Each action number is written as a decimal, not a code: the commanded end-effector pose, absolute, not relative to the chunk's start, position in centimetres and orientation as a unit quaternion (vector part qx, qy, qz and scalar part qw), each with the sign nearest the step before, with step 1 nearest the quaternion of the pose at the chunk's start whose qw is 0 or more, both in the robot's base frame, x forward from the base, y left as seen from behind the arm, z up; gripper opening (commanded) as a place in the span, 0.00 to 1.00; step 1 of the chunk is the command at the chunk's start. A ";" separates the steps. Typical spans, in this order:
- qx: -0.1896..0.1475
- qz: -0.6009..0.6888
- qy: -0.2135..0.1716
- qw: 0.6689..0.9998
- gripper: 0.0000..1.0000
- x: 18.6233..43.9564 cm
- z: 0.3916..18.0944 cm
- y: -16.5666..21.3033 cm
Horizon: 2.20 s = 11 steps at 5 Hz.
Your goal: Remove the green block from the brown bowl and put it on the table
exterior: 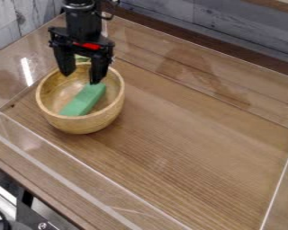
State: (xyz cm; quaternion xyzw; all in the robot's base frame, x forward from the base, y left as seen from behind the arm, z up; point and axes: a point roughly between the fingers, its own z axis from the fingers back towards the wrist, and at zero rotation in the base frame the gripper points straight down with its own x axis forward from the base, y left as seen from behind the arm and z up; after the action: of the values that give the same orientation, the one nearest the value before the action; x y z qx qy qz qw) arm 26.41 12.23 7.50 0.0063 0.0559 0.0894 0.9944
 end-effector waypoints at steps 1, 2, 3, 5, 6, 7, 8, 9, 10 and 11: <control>0.020 0.081 0.020 0.996 1.00 27.7 9.9 11.4; 0.020 0.076 0.023 0.997 1.00 28.4 9.1 11.0; 0.019 0.071 0.023 0.997 1.00 29.1 8.4 10.6; 0.018 0.062 0.025 0.998 0.00 29.5 7.8 10.2; 0.016 0.043 0.026 0.999 0.00 29.2 7.8 8.6; 0.008 0.029 0.016 0.999 0.00 29.0 9.2 7.2; 0.005 0.009 0.015 1.000 0.00 28.1 10.0 7.3; 0.003 -0.013 0.018 1.000 1.00 27.2 10.5 7.6; 0.000 -0.007 0.019 1.000 1.00 26.5 10.6 8.0; 0.000 0.001 0.022 1.000 1.00 25.9 10.5 8.5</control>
State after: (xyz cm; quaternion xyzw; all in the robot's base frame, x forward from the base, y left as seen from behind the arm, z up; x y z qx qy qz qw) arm 25.66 8.30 8.74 -0.0116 0.0542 0.0047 0.9985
